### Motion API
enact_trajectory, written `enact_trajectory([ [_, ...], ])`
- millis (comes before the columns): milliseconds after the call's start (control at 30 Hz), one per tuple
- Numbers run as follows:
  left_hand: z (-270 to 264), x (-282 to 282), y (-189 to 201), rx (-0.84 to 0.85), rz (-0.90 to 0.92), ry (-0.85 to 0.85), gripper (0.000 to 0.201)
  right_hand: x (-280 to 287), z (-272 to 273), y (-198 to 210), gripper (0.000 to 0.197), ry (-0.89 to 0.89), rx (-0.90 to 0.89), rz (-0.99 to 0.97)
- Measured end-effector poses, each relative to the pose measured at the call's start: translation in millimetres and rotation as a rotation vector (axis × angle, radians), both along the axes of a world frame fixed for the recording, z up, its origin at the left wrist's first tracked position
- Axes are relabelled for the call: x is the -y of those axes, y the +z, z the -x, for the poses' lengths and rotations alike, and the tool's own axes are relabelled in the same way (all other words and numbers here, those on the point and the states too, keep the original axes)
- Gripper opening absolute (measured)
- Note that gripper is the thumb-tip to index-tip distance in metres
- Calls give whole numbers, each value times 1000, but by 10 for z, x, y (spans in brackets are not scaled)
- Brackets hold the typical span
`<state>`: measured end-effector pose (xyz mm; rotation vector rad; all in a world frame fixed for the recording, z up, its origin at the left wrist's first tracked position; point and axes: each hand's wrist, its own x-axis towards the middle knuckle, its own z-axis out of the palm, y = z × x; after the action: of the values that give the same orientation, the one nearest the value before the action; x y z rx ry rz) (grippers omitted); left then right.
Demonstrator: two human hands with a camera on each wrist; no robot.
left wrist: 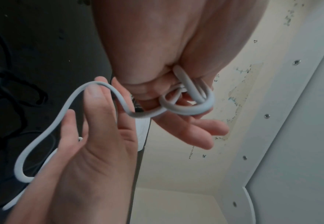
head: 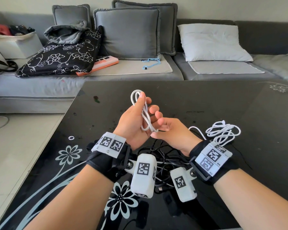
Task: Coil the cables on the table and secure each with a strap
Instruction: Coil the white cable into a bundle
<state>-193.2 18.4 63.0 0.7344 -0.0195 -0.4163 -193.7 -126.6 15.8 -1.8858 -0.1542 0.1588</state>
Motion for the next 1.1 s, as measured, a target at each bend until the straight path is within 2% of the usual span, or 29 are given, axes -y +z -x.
enact_trajectory([
  [200, 19, 16, 47, 47, -29, -42, 32, 18, -33, -68, 3, -69, 11, 79],
  [300, -27, -28, 6, 64, -70, -29, 30, 39, -46, -54, 11, -141, -1, 41],
  [433, -148, -157, -83, 72, -169, 63, 26, 77, -38, 9, 10, -210, -47, -102],
  [600, -233, -304, -192, 96, -334, 212, 24, 176, -69, 95, 9, -276, -24, -96],
  [700, -254, -310, -269, 133, -452, 241, 25, 182, -58, 138, 12, -261, 8, -149],
  [933, -124, -156, -296, 170, -589, 31, 25, 145, -39, 195, 13, -249, 99, -206],
  [1100, -79, -59, -334, 261, -725, -26, 30, 130, -33, 194, 10, -261, 153, -208],
])
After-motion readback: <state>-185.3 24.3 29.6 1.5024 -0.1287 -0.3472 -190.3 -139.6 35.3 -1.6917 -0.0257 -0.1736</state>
